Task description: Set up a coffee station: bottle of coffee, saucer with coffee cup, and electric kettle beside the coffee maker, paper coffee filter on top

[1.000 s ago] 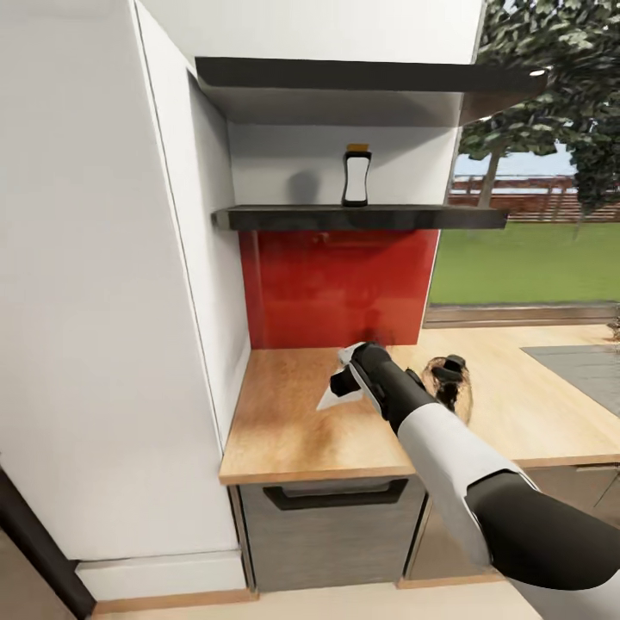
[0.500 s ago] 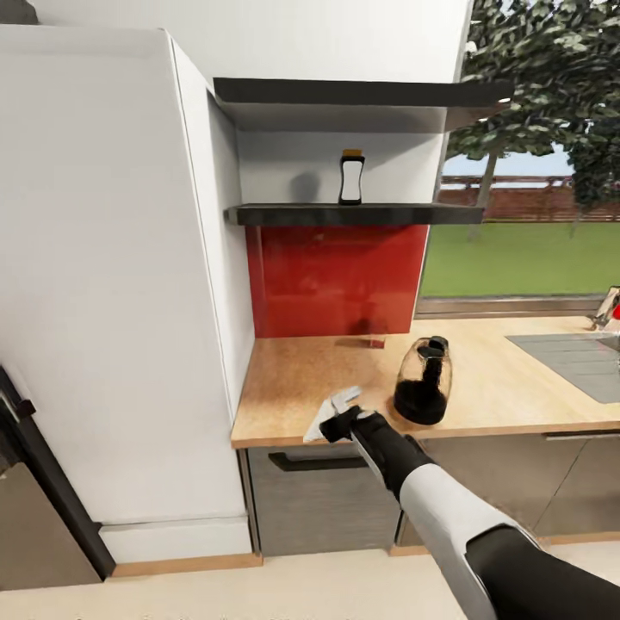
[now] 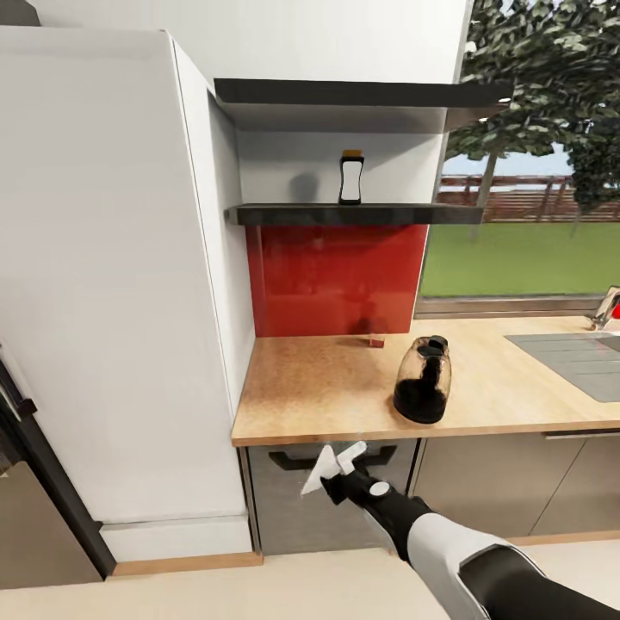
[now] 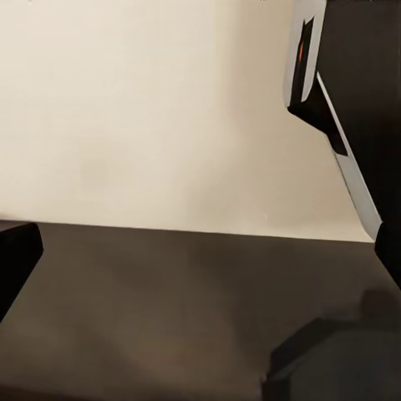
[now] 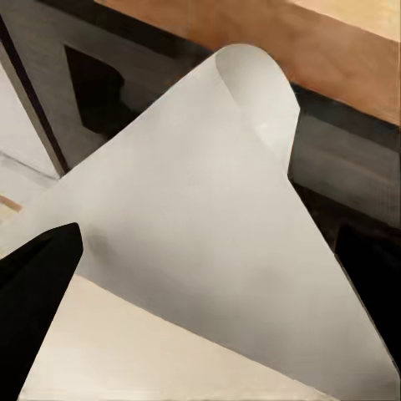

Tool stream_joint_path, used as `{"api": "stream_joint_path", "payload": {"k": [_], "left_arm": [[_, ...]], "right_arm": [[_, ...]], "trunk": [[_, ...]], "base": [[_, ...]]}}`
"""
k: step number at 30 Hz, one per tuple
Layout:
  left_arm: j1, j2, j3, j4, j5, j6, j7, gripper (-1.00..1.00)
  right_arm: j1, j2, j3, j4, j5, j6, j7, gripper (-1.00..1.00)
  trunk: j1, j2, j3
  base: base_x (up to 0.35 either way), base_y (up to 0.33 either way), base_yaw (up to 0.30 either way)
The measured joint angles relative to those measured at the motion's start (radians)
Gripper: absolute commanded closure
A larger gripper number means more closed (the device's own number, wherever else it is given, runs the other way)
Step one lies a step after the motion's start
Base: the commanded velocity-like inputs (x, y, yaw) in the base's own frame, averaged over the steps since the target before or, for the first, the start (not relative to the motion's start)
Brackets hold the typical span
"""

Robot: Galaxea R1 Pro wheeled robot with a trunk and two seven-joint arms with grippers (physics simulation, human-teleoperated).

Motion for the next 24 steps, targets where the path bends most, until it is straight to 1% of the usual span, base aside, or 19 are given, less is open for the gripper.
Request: {"api": "stream_joint_path", "payload": {"k": [2, 4, 5, 6, 8, 9, 10, 11, 12, 15, 17, 18, 20, 22, 23, 24], "left_arm": [[0.000, -0.001, 0.000, 0.000, 0.000, 0.000, 0.000, -1.00], [-0.001, -0.003, -0.001, -0.001, -0.001, 0.000, 0.000, -1.00], [-0.001, -0.004, -0.002, -0.001, -0.002, 0.000, 0.000, -1.00], [-0.001, -0.007, -0.003, -0.002, -0.003, 0.000, 0.000, -1.00], [-0.001, -0.009, -0.005, -0.003, -0.004, 0.000, 0.000, -1.00], [-0.002, -0.010, -0.005, -0.003, -0.004, -0.001, 0.000, -1.00], [-0.003, -0.011, -0.005, -0.004, -0.004, -0.001, 0.000, -1.00], [-0.004, -0.011, -0.005, -0.005, -0.004, -0.001, 0.000, -1.00], [-0.005, -0.013, -0.004, -0.007, -0.003, -0.002, 0.000, -1.00], [-0.006, -0.019, -0.003, -0.042, -0.002, -0.003, -0.001, -1.00], [-0.007, -0.021, -0.003, -0.066, -0.001, -0.005, -0.001, -1.00], [-0.007, -0.022, -0.003, -0.097, 0.003, -0.005, -0.001, -1.00], [-0.007, -0.026, -0.002, -0.133, 0.006, -0.005, -0.002, -1.00], [-0.007, -0.041, -0.002, -0.173, 0.009, -0.004, -0.002, -1.00], [-0.007, -0.053, -0.001, -0.199, 0.010, -0.003, -0.001, -1.00], [-0.008, -0.060, 0.000, -0.216, 0.011, -0.003, -0.002, -1.00]], "right_arm": [[0.005, 0.000, -0.001, 0.017, -0.001, -0.002, -0.001, 1.00], [0.047, 0.000, 0.000, 0.030, -0.001, -0.004, -0.004, 1.00], [0.057, 0.000, -0.001, 0.031, -0.001, -0.004, -0.005, 1.00], [0.089, 0.000, 0.000, 0.034, -0.001, -0.004, -0.017, 1.00], [0.124, 0.000, -0.001, 0.035, -0.002, -0.005, -0.035, 1.00], [0.139, -0.006, -0.003, 0.035, -0.002, -0.004, -0.045, 1.00], [0.163, -0.020, -0.004, 0.035, -0.003, -0.003, -0.059, 1.00], [0.172, -0.026, -0.004, 0.035, -0.004, -0.003, -0.064, 1.00], [0.197, -0.050, -0.006, 0.035, -0.012, -0.002, -0.078, 1.00], [0.225, -0.094, -0.006, 0.035, -0.036, 0.001, -0.087, 1.00], [0.238, -0.119, -0.007, 0.035, -0.053, 0.001, -0.088, 1.00], [0.248, -0.133, -0.009, 0.035, -0.075, 0.003, -0.090, 1.00], [0.256, -0.144, -0.010, 0.035, -0.108, 0.004, -0.100, 1.00], [0.260, -0.160, -0.015, 0.035, -0.176, 0.005, -0.124, 1.00], [0.262, -0.168, -0.019, 0.035, -0.241, 0.007, -0.137, 1.00], [0.264, -0.172, -0.018, 0.037, -0.284, 0.008, -0.143, 1.00]], "trunk": [[0.000, 0.000, 0.000], [0.000, 0.000, 0.000], [0.000, 0.000, 0.000], [0.000, 0.000, 0.000], [0.000, 0.000, 0.000], [0.000, 0.000, 0.000], [0.000, 0.000, 0.000], [0.000, 0.000, 0.000], [0.000, 0.000, 0.000], [0.000, 0.000, 0.000], [0.000, 0.000, 0.000], [0.000, 0.000, 0.000], [0.000, 0.000, 0.000], [0.000, 0.000, 0.000], [0.000, 0.000, 0.000], [0.000, 0.000, 0.000]], "base": [[0.000, 0.000, 0.000], [0.000, 0.000, 0.000], [0.000, 0.000, 0.000], [0.000, 0.000, 0.000], [0.000, 0.000, 0.000], [0.000, 0.000, 0.000], [0.000, 0.000, 0.000], [0.000, 0.000, 0.000], [0.000, 0.000, 0.000], [0.000, 0.000, 0.000], [0.000, 0.000, 0.000], [0.000, 0.000, 0.000], [0.000, 0.000, 0.000], [0.000, 0.000, -0.058], [0.000, 0.000, -0.207], [0.000, 0.000, -0.230]]}}
